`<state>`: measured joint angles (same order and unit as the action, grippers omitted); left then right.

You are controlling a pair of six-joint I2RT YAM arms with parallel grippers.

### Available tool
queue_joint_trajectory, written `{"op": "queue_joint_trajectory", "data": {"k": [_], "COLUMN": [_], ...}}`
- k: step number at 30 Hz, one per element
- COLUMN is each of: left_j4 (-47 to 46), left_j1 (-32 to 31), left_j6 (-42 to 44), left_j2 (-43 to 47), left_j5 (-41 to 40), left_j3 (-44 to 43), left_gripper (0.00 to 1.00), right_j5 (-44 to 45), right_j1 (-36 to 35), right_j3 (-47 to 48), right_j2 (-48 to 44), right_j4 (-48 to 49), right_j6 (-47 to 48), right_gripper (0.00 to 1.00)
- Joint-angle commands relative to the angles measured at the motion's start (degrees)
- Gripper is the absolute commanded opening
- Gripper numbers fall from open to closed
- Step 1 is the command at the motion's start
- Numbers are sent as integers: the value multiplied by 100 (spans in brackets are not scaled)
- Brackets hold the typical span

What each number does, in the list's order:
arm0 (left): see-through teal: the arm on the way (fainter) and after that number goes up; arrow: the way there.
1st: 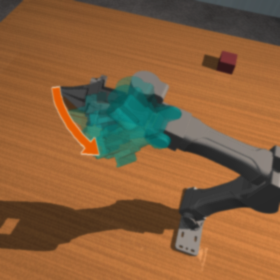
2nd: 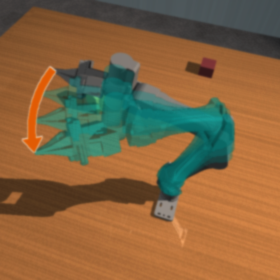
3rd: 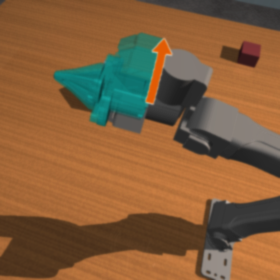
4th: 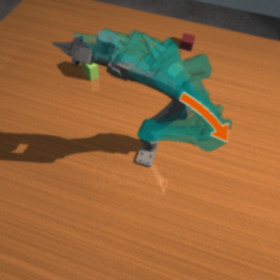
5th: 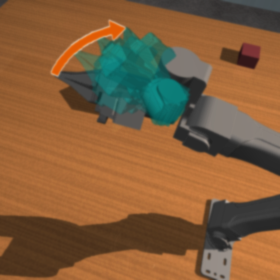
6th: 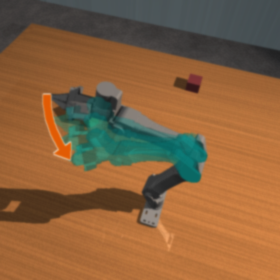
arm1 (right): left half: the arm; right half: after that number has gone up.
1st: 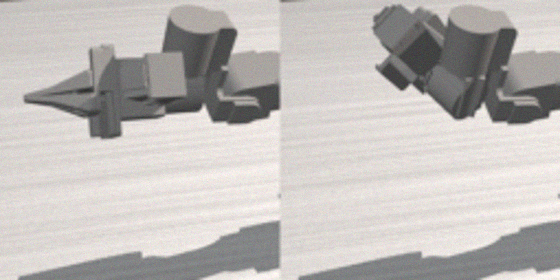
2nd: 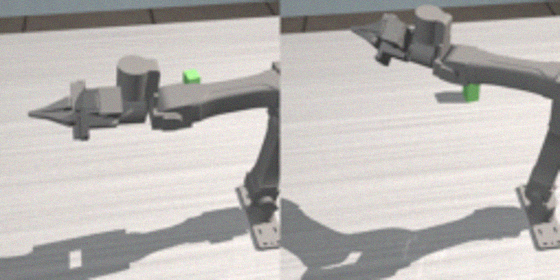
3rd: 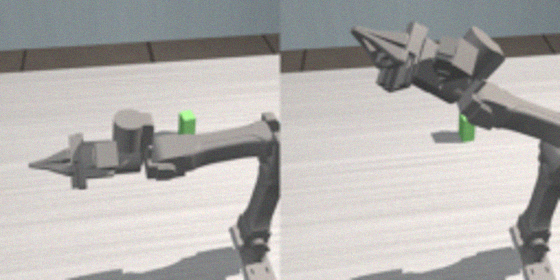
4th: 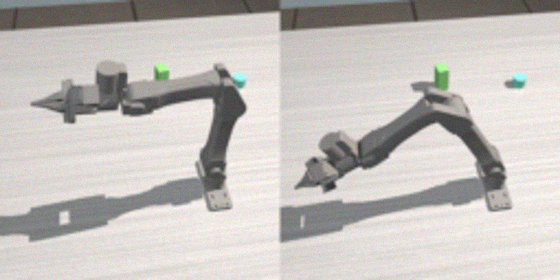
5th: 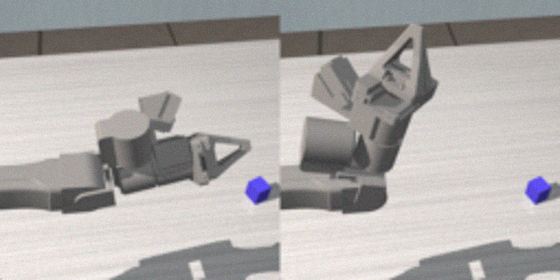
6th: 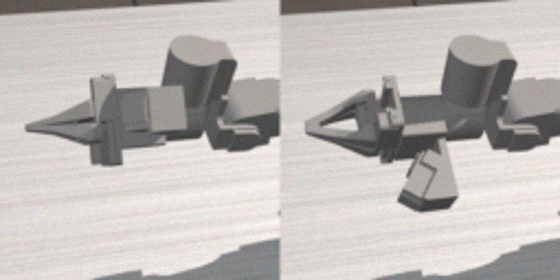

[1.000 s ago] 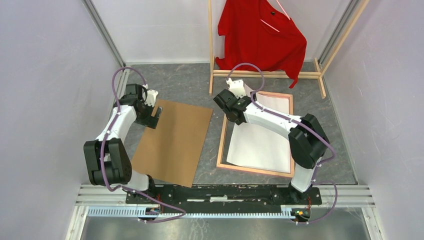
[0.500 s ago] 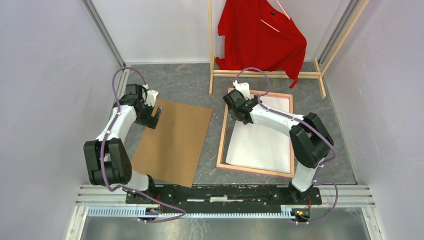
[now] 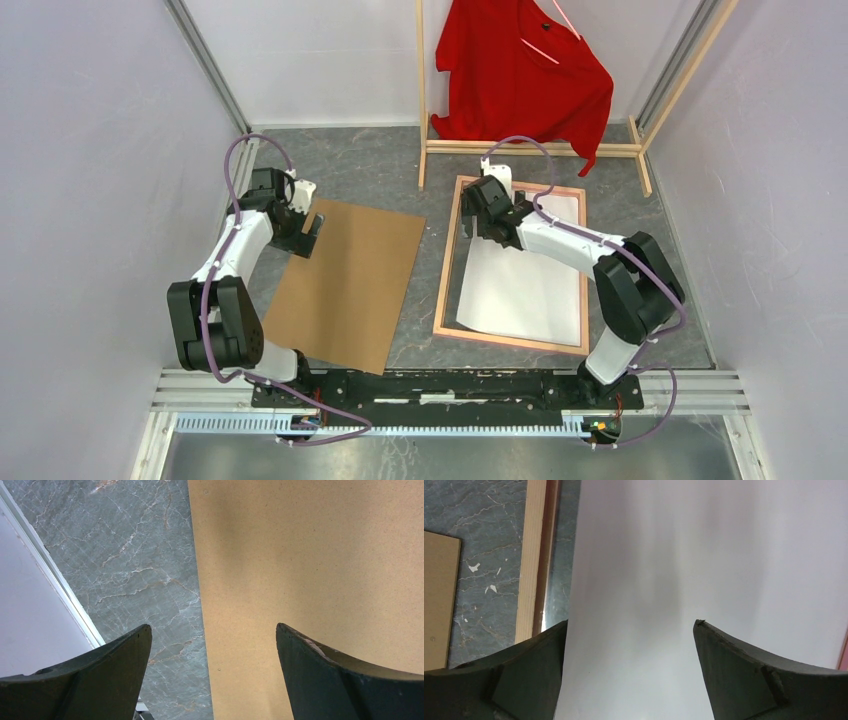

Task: Put the photo into the frame
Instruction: Place the photo in the photo frame.

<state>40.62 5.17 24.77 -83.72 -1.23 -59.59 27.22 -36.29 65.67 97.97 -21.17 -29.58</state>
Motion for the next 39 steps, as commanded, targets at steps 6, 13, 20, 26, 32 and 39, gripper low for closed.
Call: {"op": "queue_joint_trajectory", "data": {"k": [6,13,20,26,32,39], "left_j4": [-29,-32,-28,-28,-36,-29], "left_j1": [26,20,25,22,22,21], "left_j6": [220,230,262,265,273,278], "left_j2": [145,137,124,119,98,114], "left_j5": [-17,-22,-2,5,9,25], "left_j3": [46,54,62,62,73,53], "left_gripper": [100,100,100,100,100,100], "right_j5": [-633,-1148,-1689,-1932,-2174,-2868], "right_j1": [278,457,679,796,892,1160], "right_j3": [-311,-606,-918,-939,-1003,-1308], "right_j2": [-260,-418,-620,-594,-628,-727], "right_j4": [465,876,1274,1321,1422,1854], "right_j6": [-47,-54,-171,-204,-272,-504], "right_gripper": [98,98,98,98,98,98]}}
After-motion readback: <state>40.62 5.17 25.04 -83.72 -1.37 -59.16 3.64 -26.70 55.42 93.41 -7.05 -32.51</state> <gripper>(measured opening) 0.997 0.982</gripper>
